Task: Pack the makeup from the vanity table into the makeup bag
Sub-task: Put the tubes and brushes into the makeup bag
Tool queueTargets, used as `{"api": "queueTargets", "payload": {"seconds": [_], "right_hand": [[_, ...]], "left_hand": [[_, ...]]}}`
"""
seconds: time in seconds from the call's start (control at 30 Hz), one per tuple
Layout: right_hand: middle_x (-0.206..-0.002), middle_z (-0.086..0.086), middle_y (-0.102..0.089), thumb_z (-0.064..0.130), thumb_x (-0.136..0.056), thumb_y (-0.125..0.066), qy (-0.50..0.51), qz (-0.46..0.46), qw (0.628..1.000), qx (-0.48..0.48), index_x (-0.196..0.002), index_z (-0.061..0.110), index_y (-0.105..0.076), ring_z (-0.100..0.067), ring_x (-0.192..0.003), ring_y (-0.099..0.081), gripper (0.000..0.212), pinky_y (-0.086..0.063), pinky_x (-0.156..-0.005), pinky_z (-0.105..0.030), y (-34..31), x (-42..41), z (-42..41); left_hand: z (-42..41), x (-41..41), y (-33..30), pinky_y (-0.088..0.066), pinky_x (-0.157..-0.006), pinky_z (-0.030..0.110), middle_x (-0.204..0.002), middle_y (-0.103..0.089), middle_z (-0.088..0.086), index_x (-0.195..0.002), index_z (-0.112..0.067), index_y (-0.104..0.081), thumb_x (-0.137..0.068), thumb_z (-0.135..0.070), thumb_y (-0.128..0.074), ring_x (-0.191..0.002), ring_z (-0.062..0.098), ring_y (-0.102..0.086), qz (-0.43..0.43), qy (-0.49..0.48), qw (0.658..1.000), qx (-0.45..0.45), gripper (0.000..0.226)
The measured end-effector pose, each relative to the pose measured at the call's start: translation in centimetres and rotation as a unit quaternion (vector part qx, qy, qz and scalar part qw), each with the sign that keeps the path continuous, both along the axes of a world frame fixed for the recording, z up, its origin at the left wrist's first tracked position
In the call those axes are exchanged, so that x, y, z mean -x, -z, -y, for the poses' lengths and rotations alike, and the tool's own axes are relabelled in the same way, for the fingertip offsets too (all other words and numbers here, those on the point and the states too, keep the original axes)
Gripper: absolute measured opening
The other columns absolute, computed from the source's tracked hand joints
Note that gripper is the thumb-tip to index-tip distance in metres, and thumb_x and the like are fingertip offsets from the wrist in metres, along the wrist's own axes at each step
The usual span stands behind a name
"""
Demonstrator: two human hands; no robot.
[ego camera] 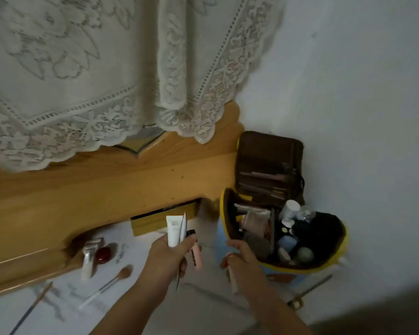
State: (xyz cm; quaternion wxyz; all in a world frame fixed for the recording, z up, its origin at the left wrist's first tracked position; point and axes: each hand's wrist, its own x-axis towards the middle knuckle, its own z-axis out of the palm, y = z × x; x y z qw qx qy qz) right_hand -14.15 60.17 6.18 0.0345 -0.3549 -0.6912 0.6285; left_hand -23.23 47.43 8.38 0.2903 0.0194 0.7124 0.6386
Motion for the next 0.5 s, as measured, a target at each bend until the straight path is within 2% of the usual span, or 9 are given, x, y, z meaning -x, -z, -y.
{"api": "queueTargets", "payload": {"seconds": [0.07,0.13,0.2,0.27,0.37,0.43,0.5], "right_hand": [[-0.085,-0.007,-0.060,0.005,-0.093,-0.048,0.031,-0.013,0.999,-0.018,-0.098,0.020,-0.049,-0.016,-0.070,-0.052,0.016,-0.042,-0.060,-0.021,-0.1,-1.6,-3.4],[-0.095,-0.004,-0.060,0.008,-0.091,-0.054,0.062,-0.012,0.998,-0.026,-0.093,0.023,-0.050,-0.015,-0.080,-0.056,0.016,-0.049,-0.066,-0.026,-0.3,-3.0,-6.7],[-0.095,-0.002,-0.058,0.009,-0.091,-0.056,0.081,-0.008,0.996,-0.027,-0.092,0.019,-0.050,-0.013,-0.081,-0.056,0.012,-0.053,-0.062,-0.027,-0.5,-4.0,-9.4],[-0.090,-0.001,-0.057,0.007,-0.090,-0.056,0.085,-0.019,0.995,-0.050,-0.094,0.012,-0.051,-0.009,-0.078,-0.055,0.008,-0.049,-0.055,-0.015,-0.7,-4.4,-11.6],[-0.083,0.002,-0.056,0.006,-0.091,-0.055,0.085,-0.037,0.991,-0.096,-0.092,0.011,-0.055,-0.008,-0.076,-0.054,0.005,-0.047,-0.053,-0.008,-0.9,-3.6,-13.7],[-0.083,0.002,-0.057,0.004,-0.089,-0.056,0.091,-0.050,0.990,-0.094,-0.087,0.013,-0.057,-0.016,-0.083,-0.057,0.009,-0.052,-0.065,-0.017,-0.7,-2.1,-14.4],[-0.086,-0.001,-0.060,0.002,-0.087,-0.059,0.090,-0.059,0.991,-0.074,-0.083,0.015,-0.057,-0.023,-0.090,-0.060,0.013,-0.057,-0.077,-0.036,-0.6,-0.1,-14.5]], "left_hand": [[-3.1,-1.1,-0.1,-0.039,-0.041,0.024,-0.062,-0.061,0.022,-0.085,-0.004,-0.058,-0.087,-0.021,-0.062,-0.037,0.012,-0.042,-0.003,0.016,1.000,-0.002,0.017],[-5.9,-2.0,-0.1,-0.040,-0.042,0.025,-0.065,-0.060,0.023,-0.083,-0.008,-0.057,-0.088,-0.022,-0.060,-0.041,0.013,-0.043,0.001,0.027,1.000,-0.002,0.015],[-8.1,-2.6,-0.1,-0.041,-0.044,0.025,-0.060,-0.052,0.017,-0.080,-0.013,-0.055,-0.088,-0.023,-0.060,-0.045,0.015,-0.044,0.002,0.024,1.000,0.004,0.014],[-9.6,-2.7,0.0,-0.040,-0.045,0.025,-0.057,-0.049,0.011,-0.080,-0.015,-0.055,-0.088,-0.023,-0.061,-0.047,0.016,-0.044,0.000,0.010,1.000,0.010,0.014],[-10.6,-1.9,-0.1,-0.038,-0.045,0.026,-0.053,-0.048,0.010,-0.079,-0.011,-0.054,-0.087,-0.024,-0.062,-0.045,0.017,-0.043,-0.003,-0.020,0.999,0.027,0.017],[-11.0,-1.0,-0.4,-0.037,-0.042,0.023,-0.052,-0.047,0.009,-0.080,-0.010,-0.054,-0.087,-0.026,-0.062,-0.044,0.016,-0.042,-0.007,-0.031,0.999,0.040,0.019],[-11.4,0.1,-0.8,-0.037,-0.042,0.022,-0.052,-0.048,0.008,-0.078,-0.011,-0.054,-0.087,-0.026,-0.061,-0.044,0.016,-0.042,-0.014,-0.038,0.998,0.049,0.019]]}}
